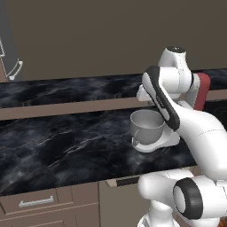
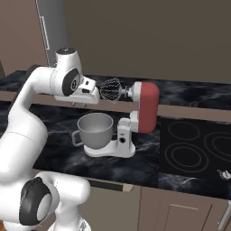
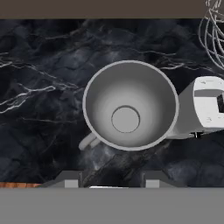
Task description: Close the stand mixer head.
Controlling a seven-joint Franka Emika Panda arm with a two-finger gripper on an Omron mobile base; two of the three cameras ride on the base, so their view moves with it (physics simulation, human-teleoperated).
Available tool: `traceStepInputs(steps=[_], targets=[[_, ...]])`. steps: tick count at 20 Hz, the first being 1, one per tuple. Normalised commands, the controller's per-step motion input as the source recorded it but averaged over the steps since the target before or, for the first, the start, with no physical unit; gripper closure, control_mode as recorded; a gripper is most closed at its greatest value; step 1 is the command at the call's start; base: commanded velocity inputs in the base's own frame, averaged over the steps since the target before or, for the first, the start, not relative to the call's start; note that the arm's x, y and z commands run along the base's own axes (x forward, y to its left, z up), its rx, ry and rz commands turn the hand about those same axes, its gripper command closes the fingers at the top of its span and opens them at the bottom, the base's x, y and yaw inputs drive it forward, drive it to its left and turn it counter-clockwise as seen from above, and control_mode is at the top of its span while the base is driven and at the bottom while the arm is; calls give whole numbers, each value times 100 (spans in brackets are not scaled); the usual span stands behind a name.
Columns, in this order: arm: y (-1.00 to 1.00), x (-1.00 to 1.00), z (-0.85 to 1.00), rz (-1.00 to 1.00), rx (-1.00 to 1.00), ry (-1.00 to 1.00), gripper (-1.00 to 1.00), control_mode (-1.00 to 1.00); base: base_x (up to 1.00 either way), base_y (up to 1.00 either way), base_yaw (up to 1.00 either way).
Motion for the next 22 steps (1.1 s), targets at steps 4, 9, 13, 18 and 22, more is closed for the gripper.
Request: traceStepInputs(steps=[4,9,13,18,22], targets=[[-29,-1,0,0,0,0,-100,-100,0,0,0],[-95,-40,-10,-2,0,-2,-100,-100,0,0,0],[-100,-58,-9,-4,0,-10,-100,-100,0,0,0],[-100,-26,-11,-1,3,-11,-100,-100,0,0,0],[-100,0,-26,0,5,-6,-100,-100,0,0,0]])
